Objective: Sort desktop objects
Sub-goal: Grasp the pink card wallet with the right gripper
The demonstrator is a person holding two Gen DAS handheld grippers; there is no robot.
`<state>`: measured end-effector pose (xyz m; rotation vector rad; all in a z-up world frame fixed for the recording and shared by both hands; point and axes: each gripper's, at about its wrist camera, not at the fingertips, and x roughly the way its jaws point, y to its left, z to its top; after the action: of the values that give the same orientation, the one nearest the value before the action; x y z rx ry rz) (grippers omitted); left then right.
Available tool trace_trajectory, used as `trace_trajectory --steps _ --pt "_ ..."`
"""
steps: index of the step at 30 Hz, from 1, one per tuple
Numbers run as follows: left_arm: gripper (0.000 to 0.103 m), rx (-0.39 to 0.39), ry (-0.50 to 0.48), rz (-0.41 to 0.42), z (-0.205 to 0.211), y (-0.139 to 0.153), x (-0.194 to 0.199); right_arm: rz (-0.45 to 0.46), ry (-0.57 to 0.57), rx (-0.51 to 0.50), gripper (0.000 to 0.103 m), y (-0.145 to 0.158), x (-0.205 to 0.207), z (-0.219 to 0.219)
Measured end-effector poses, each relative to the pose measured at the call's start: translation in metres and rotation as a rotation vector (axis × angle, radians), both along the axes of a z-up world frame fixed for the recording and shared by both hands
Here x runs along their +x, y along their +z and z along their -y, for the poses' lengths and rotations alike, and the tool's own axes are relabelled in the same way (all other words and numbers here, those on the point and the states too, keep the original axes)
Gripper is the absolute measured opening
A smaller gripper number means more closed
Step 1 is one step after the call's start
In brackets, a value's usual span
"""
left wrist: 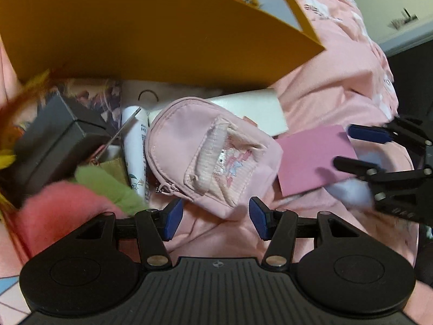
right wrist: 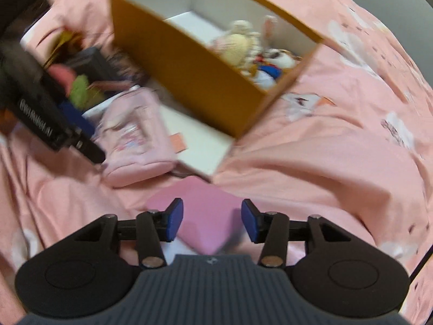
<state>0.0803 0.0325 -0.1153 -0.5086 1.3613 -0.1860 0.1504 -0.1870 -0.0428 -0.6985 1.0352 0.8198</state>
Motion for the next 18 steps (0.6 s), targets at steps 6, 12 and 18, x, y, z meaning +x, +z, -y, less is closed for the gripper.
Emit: trace_trajectory --steps 6,12,18 --pt "0.063 0.005 0.015 -0.050 0.000 -0.018 0.012 -0.159 -0.225 0.032 0.055 -0.010 0.035 0.031" --pt "0.063 0.037 0.002 -0.047 0.001 -0.016 0.014 -0.342 -0.329 0.101 0.065 -0.038 0.043 0.041" --pt "0.063 0.108 0.007 0.044 -0.013 0.018 0.009 -0.356 -0.390 0.145 0.048 -0.044 0.048 0.041"
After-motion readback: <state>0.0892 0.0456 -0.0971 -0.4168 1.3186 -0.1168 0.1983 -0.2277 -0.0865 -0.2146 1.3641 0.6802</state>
